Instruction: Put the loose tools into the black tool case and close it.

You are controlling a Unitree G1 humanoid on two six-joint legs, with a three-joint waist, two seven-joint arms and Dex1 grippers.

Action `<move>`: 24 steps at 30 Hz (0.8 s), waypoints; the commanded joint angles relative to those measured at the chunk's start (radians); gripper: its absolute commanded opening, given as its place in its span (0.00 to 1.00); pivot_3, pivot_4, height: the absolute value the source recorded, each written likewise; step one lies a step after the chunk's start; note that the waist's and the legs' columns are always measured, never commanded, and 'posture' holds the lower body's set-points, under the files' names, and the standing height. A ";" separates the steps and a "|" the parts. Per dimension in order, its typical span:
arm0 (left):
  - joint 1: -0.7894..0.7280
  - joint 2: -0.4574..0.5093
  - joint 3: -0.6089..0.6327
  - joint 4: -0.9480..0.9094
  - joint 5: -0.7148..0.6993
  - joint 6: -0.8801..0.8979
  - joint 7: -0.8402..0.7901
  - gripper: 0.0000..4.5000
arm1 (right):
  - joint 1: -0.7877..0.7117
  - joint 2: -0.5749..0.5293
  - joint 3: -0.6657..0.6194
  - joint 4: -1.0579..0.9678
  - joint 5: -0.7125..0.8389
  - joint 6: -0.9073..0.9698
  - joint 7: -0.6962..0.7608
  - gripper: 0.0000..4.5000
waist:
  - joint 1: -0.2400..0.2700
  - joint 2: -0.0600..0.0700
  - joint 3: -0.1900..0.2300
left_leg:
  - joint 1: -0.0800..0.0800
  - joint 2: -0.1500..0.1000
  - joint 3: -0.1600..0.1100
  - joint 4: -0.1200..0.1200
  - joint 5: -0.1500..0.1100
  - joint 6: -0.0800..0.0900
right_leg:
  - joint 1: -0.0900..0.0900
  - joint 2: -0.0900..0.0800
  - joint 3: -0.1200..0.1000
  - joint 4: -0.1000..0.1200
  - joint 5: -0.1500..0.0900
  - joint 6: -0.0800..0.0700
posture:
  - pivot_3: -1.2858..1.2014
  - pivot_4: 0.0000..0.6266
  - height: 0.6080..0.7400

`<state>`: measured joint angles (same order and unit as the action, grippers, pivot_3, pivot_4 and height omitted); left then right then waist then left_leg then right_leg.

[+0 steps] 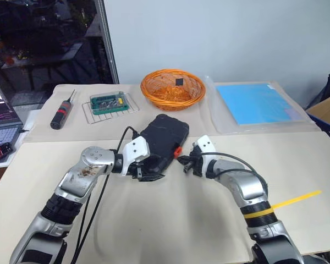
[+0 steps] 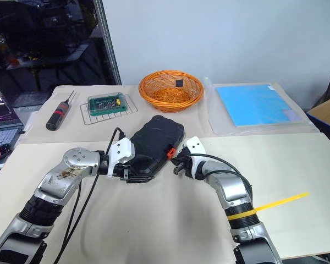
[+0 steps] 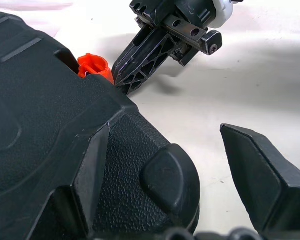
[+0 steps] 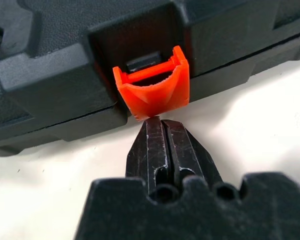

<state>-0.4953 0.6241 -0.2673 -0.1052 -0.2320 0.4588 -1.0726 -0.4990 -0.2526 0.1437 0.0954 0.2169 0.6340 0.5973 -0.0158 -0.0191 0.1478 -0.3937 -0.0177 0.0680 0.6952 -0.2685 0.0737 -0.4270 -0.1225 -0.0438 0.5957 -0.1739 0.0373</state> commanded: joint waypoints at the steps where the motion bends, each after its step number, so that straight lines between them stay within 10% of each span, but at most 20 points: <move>1: 0.052 -0.002 -0.086 0.050 0.043 0.061 -0.009 0.84 | -0.068 0.047 -0.005 -0.035 0.018 -0.122 0.020 0.00 | -0.001 0.000 0.000 | 0.001 0.000 0.000 0.000 0.000 0.000 | 0.000 0.000 0.000 0.000 0.000 0.000 | 0.52 0.24 1.00; 24: 0.040 -0.018 -0.092 0.095 0.064 0.049 -0.009 0.84 | -0.002 -0.009 -0.010 -0.199 0.013 -0.008 -0.021 0.00 | 0.003 0.001 0.000 | 0.007 0.001 0.000 -0.002 -0.004 -0.007 | 0.002 -0.004 0.000 -0.001 -0.004 0.003 | 0.52 0.24 1.00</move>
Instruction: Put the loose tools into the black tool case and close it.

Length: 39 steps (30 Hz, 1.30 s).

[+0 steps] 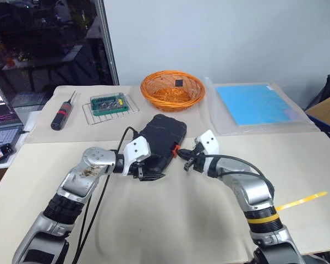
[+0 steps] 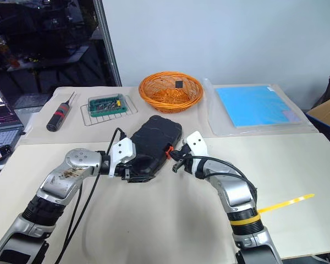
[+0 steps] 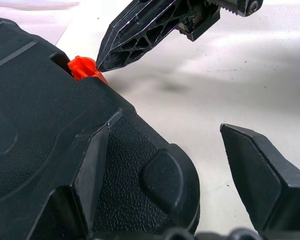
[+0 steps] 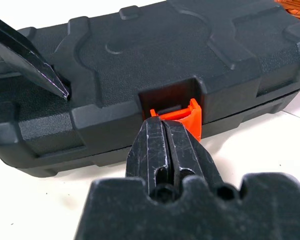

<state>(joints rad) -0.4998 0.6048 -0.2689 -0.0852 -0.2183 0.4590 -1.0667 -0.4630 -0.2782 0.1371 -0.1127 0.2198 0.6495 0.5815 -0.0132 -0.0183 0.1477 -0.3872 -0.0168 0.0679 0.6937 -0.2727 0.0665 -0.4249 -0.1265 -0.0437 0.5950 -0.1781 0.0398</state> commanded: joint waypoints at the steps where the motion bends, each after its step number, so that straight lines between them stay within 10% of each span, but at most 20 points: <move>1: 0.045 0.001 -0.090 0.076 0.052 0.049 -0.015 0.84 | -0.041 0.019 -0.002 0.019 0.008 -0.028 -0.005 0.00 | 0.001 0.000 0.000 | 0.000 0.000 0.000 0.000 0.000 0.000 | 0.000 -0.001 0.000 0.000 0.000 0.000 | 0.52 0.24 1.00; 20: 0.074 0.011 -0.079 0.056 0.054 0.057 -0.001 0.84 | 0.099 -0.010 -0.147 -0.260 0.149 0.114 -0.075 0.00 | 0.006 0.000 0.000 | -0.001 0.000 -0.003 -0.003 -0.001 0.000 | 0.000 -0.005 -0.003 -0.001 -0.001 0.003 | 0.52 0.24 1.00; 39: 0.063 0.009 -0.082 0.066 0.059 0.050 -0.003 0.84 | 0.001 0.009 -0.017 -0.055 0.031 0.091 -0.144 0.00 | 0.009 0.001 0.000 | -0.002 -0.001 -0.003 -0.003 -0.001 0.000 | -0.001 -0.003 -0.005 -0.001 -0.004 0.000 | 0.52 0.24 1.00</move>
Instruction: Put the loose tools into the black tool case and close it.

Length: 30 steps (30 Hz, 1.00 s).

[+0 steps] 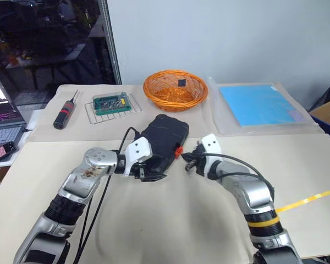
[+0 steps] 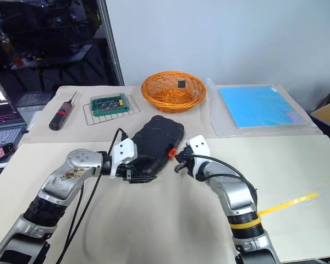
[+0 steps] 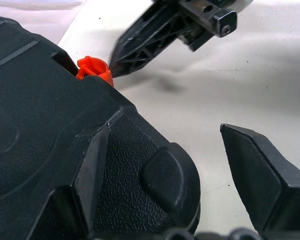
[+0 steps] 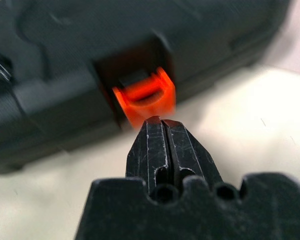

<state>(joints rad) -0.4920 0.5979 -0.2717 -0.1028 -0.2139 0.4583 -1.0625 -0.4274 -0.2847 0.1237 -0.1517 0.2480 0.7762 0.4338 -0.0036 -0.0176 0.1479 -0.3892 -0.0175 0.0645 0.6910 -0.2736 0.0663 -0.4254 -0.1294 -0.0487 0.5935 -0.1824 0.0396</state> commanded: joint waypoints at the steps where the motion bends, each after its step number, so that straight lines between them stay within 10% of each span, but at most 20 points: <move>1: 0.056 0.015 -0.080 0.083 0.055 0.051 -0.007 0.84 | -0.037 0.018 0.000 -0.015 0.003 -0.038 0.006 0.00 | -0.001 0.000 0.000 | 0.000 0.000 0.000 0.000 0.000 0.000 | 0.000 0.000 0.000 0.000 0.000 0.000 | 0.52 0.24 1.00; 30: 0.091 0.002 -0.071 0.056 0.055 0.054 0.023 0.84 | -0.132 0.109 0.088 0.088 -0.071 -0.103 0.048 0.00 | -0.012 0.002 0.000 | 0.005 0.001 0.000 -0.004 0.000 -0.001 | 0.001 -0.002 0.003 0.000 0.002 0.003 | 0.52 0.24 1.00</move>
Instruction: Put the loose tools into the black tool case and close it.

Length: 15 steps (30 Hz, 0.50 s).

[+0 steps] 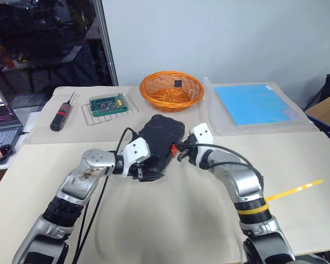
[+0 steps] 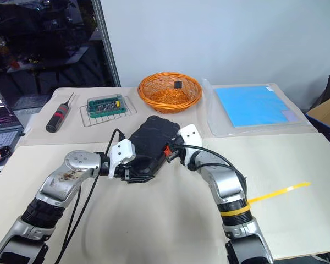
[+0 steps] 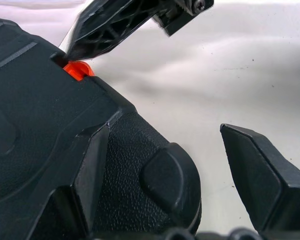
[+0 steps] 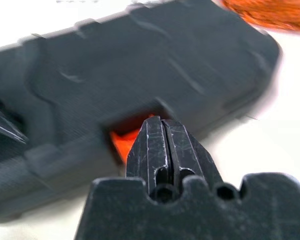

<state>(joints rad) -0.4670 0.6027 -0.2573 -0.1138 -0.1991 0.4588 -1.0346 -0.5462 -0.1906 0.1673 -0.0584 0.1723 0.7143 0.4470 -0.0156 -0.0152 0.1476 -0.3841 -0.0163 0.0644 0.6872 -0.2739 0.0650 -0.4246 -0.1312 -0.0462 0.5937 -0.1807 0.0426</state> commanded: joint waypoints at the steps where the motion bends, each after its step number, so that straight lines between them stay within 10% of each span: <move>1: 0.072 -0.010 -0.069 0.061 0.029 0.034 0.000 0.84 | 0.000 0.009 0.036 -0.030 0.014 -0.062 0.050 0.00 | -0.002 0.000 0.000 | 0.000 0.000 0.000 0.000 0.000 0.000 | 0.000 0.000 0.000 0.000 0.000 0.000 | 0.52 0.24 1.00; 4: 0.118 -0.070 0.072 -0.039 -0.124 0.037 0.020 0.84 | 0.087 -0.053 -0.057 -0.192 0.070 -0.124 0.092 0.00 | 0.002 0.002 0.001 | -0.001 0.000 0.000 -0.001 0.000 0.000 | -0.001 -0.001 0.000 -0.001 0.000 0.000 | 0.52 0.24 1.00; 7: 0.180 -0.079 0.174 -0.158 -0.242 0.107 0.039 0.99 | 0.208 -0.152 -0.138 -0.364 0.159 -0.117 0.187 0.25 | 0.011 0.002 0.003 | -0.014 -0.001 -0.001 -0.003 0.001 -0.001 | -0.009 -0.001 0.000 -0.001 0.000 0.001 | 0.52 0.24 1.00; 15: 0.422 0.010 0.419 -0.404 -0.451 0.226 0.108 1.00 | 0.577 -0.467 -0.485 -0.635 0.374 -0.063 0.385 0.84 | 0.019 0.002 0.006 | -0.024 -0.004 0.000 -0.006 -0.001 0.008 | -0.015 0.002 -0.004 -0.009 0.000 -0.002 | 0.52 0.24 1.00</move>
<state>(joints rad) -0.0715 0.5953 0.1044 -0.4685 -0.6101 0.6610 -0.9500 0.0053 -0.6285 -0.2440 -0.6300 0.5005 0.6570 0.7968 0.0033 -0.0136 0.1541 -0.4082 -0.0204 0.0646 0.6808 -0.2767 0.0750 -0.4386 -0.1295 -0.0508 0.5827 -0.1811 0.0408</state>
